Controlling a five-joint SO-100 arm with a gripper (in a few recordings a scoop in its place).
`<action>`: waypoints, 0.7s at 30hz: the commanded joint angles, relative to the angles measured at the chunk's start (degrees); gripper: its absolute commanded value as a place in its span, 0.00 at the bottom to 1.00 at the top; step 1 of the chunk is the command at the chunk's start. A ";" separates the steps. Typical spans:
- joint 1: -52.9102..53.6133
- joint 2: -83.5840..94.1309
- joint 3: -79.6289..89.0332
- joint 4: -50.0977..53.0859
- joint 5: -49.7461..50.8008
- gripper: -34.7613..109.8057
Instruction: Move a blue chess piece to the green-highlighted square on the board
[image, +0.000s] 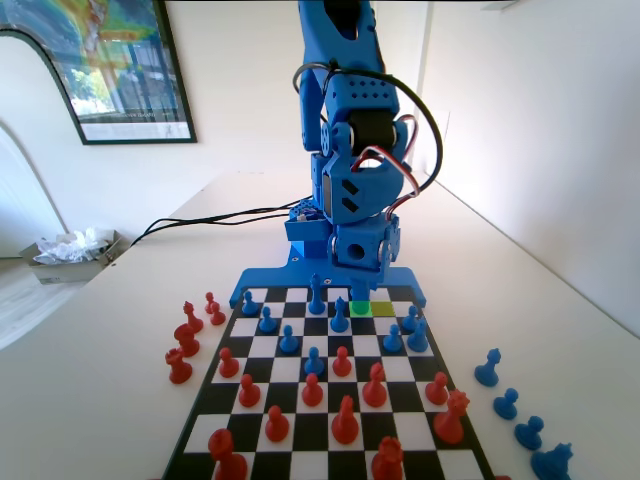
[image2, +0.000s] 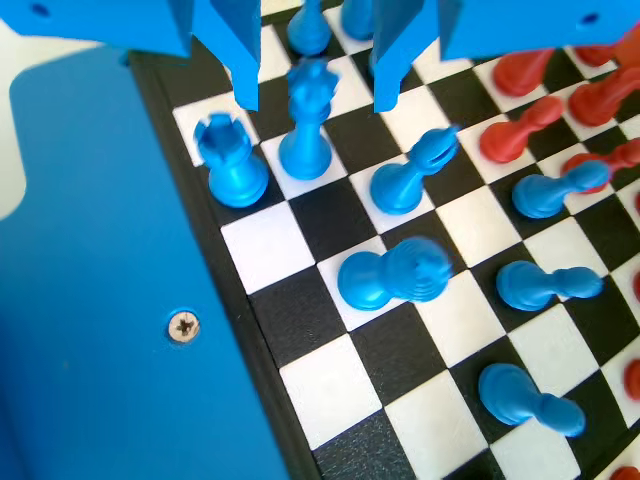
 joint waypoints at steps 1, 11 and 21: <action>-1.49 4.22 -5.89 6.50 0.44 0.34; -3.78 5.62 -23.82 25.14 9.67 0.25; -2.55 14.33 -38.41 42.01 31.03 0.25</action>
